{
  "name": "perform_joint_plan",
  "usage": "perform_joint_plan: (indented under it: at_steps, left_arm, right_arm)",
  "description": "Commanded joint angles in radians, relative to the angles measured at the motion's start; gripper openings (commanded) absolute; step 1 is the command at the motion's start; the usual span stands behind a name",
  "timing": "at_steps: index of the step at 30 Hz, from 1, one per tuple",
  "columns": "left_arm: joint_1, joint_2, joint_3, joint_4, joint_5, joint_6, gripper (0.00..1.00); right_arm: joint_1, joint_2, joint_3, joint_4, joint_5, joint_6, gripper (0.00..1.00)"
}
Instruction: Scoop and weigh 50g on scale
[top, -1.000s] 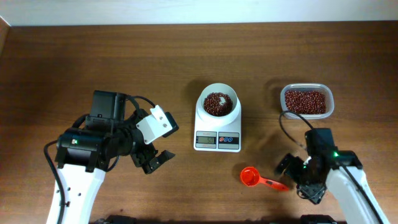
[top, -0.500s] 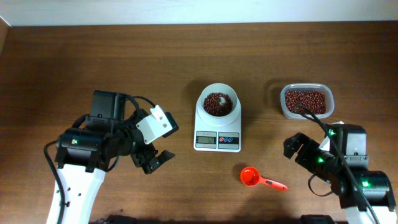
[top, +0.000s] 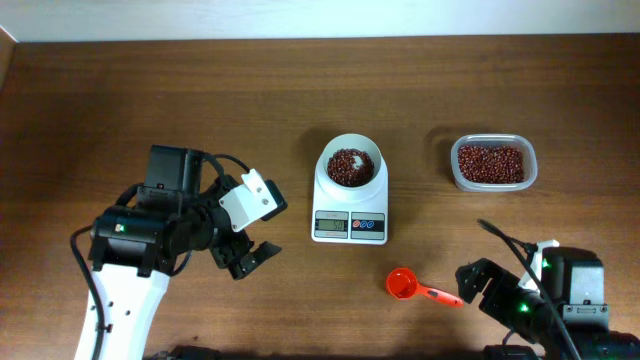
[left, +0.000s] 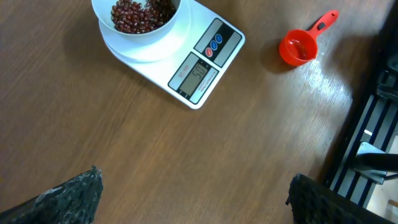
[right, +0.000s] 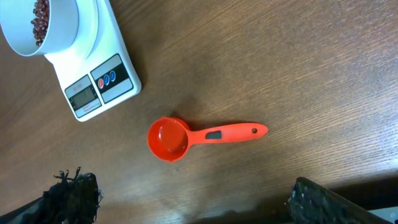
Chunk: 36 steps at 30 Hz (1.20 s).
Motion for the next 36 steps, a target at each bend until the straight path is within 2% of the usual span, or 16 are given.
perform_joint_plan:
  at_steps: [1,9,15,20,28,36]
  left_arm:
    - [0.005,-0.008,0.017,-0.002,0.018,0.016,0.99]
    - [0.005,-0.008,0.017,-0.002,0.018,0.017,0.99]
    - [0.005,-0.008,0.017,-0.002,0.018,0.016,0.99]
    - [0.005,-0.008,0.017,-0.002,0.018,0.016,0.99]
    - [0.005,-0.008,0.017,-0.002,0.018,0.016,0.99]
    - [0.005,-0.008,0.017,-0.002,0.018,0.016,0.99]
  right_arm:
    - [0.005,-0.004,0.015,0.000,-0.011,-0.010,0.99]
    - [0.005,-0.004,0.014,0.039,0.015,-0.023,0.99]
    - [0.018,-0.077,-0.031,0.207,0.004,-0.218,0.99]
    - [0.015,-0.249,-0.161,0.467,0.008,-0.374,0.99]
    - [-0.044,-0.526,-0.463,0.821,0.007,-0.374,0.99]
    - [-0.061,-0.586,-0.659,1.077,0.005,-0.469,0.99]
